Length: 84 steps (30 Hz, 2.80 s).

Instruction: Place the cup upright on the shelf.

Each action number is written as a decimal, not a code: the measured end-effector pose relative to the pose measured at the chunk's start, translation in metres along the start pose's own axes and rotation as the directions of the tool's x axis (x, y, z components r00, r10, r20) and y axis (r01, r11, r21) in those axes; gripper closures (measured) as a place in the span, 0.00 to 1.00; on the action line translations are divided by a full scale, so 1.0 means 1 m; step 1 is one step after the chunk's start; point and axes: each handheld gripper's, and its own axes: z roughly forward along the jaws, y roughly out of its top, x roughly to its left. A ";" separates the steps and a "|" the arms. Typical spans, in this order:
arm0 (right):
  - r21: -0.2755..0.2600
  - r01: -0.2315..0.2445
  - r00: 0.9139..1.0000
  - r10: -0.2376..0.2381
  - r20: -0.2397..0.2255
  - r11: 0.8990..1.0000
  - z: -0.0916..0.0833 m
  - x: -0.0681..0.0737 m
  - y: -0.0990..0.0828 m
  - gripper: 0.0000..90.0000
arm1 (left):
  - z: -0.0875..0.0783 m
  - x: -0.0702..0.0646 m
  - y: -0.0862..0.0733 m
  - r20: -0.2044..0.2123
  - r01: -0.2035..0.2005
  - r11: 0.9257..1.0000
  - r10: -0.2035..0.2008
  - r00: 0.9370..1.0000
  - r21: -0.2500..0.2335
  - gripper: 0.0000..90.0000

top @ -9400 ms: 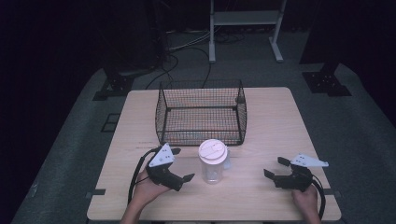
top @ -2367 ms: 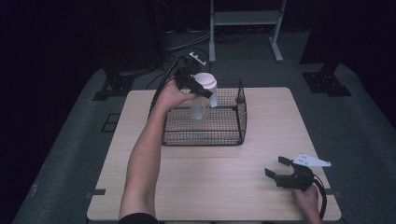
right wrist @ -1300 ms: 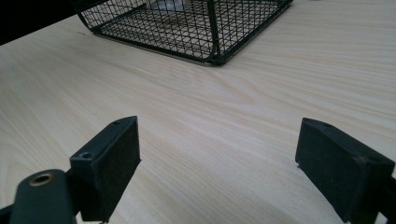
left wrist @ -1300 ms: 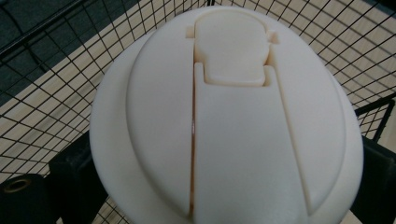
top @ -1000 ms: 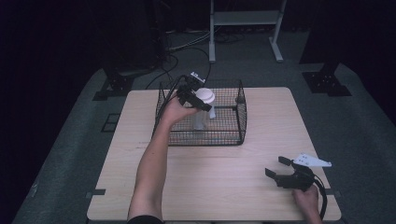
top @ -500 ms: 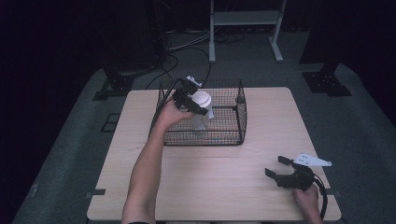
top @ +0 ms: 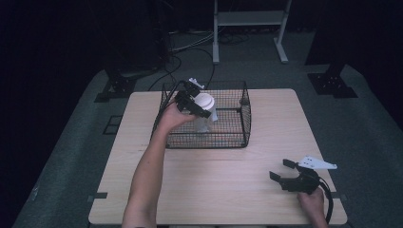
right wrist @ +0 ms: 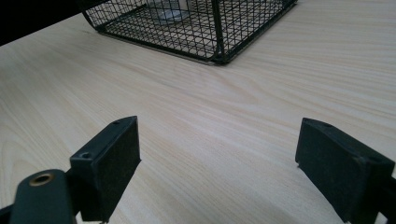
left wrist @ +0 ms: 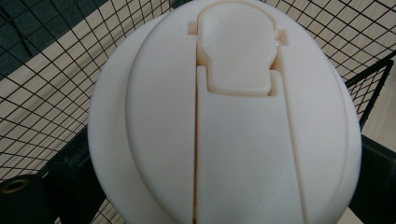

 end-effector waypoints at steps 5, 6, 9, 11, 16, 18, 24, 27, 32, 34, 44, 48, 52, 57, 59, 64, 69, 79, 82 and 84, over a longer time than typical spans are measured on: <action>0.004 0.008 1.000 -0.008 0.001 1.000 0.001 0.001 0.000 0.14 | -0.006 -0.001 0.001 0.004 -0.002 0.999 0.002 1.000 -0.036 0.02; 0.005 0.008 1.000 -0.008 0.002 1.000 0.001 0.001 0.000 0.14 | -0.007 -0.001 0.001 0.000 -0.003 0.999 0.003 1.000 -0.041 0.02; 0.006 0.009 1.000 -0.009 0.001 1.000 0.001 0.001 0.000 0.14 | -0.011 -0.002 0.001 -0.004 -0.007 0.998 0.007 1.000 -0.055 0.02; 0.009 0.010 1.000 -0.010 0.002 1.000 0.001 0.001 0.000 0.14 | -0.014 -0.002 0.001 -0.002 -0.006 0.998 0.006 1.000 -0.060 0.02; 0.011 0.010 1.000 -0.010 0.003 1.000 0.001 0.001 0.000 0.14 | -0.023 -0.004 0.001 -0.007 -0.020 0.996 0.020 1.000 -0.082 0.02; 0.011 0.010 1.000 -0.010 0.003 1.000 0.001 0.001 0.000 0.14 | -0.028 -0.004 0.000 -0.009 -0.027 0.996 0.027 1.000 -0.088 0.02; 0.014 0.012 1.000 -0.012 0.007 1.000 0.001 0.002 0.000 0.14 | -0.041 -0.005 -0.005 -0.019 -0.036 0.996 0.035 0.999 -0.083 0.02; 0.008 0.014 1.000 -0.014 0.013 1.000 0.001 0.002 0.000 0.14 | -0.045 -0.007 -0.009 -0.027 -0.045 0.994 0.043 0.999 -0.095 0.02; 0.008 0.014 1.000 -0.014 0.022 1.000 0.001 0.003 -0.001 0.14 | -0.053 -0.008 -0.018 -0.029 -0.038 0.993 0.035 0.999 -0.114 0.02; 0.008 0.014 1.000 -0.015 0.023 1.000 0.001 0.003 -0.001 0.14 | -0.056 -0.008 -0.021 -0.030 -0.041 0.992 0.037 0.999 -0.116 0.02; 0.014 0.016 0.999 -0.017 0.029 1.000 0.001 0.003 -0.001 0.14 | -0.072 -0.012 -0.039 -0.039 -0.055 0.990 0.051 0.998 -0.127 0.02; 0.015 0.017 0.999 -0.017 0.030 1.000 0.001 0.003 -0.001 0.14 | -0.078 -0.017 -0.044 -0.039 -0.063 0.989 0.058 0.998 -0.137 0.02; 0.016 0.016 0.999 -0.017 0.032 1.000 0.002 0.003 -0.001 0.14 | -0.083 -0.023 -0.050 -0.039 -0.076 0.986 0.071 0.997 -0.151 0.02; 0.016 0.017 0.999 -0.017 0.035 1.000 0.002 0.003 -0.001 0.14 | -0.091 -0.027 -0.061 -0.033 -0.078 0.983 0.073 0.997 -0.168 0.02; 0.016 0.017 0.999 -0.018 0.035 1.000 0.002 0.004 -0.001 0.14 | -0.091 -0.029 -0.065 -0.030 -0.077 0.983 0.073 0.997 -0.169 0.02; 0.016 0.020 0.999 -0.020 0.037 1.000 0.002 0.004 -0.001 0.14 | -0.092 -0.032 -0.073 -0.026 -0.079 0.983 0.076 0.997 -0.166 0.02; 0.016 0.021 0.999 -0.021 0.037 1.000 0.002 0.004 -0.001 0.14 | -0.094 -0.037 -0.080 -0.020 -0.087 0.981 0.085 0.996 -0.172 0.02; 0.018 0.024 0.999 -0.025 0.043 1.000 0.002 0.004 -0.001 0.14 | -0.095 -0.051 -0.100 0.000 -0.095 0.974 0.097 0.995 -0.208 0.02; 0.019 0.021 0.999 -0.022 0.043 1.000 0.002 0.004 -0.001 0.14 | -0.094 -0.052 -0.105 0.003 -0.098 0.973 0.101 0.995 -0.207 0.02; 0.024 0.015 0.999 -0.016 0.042 1.000 0.002 0.005 -0.001 0.14 | -0.093 -0.055 -0.111 0.008 -0.094 0.972 0.098 0.995 -0.215 0.02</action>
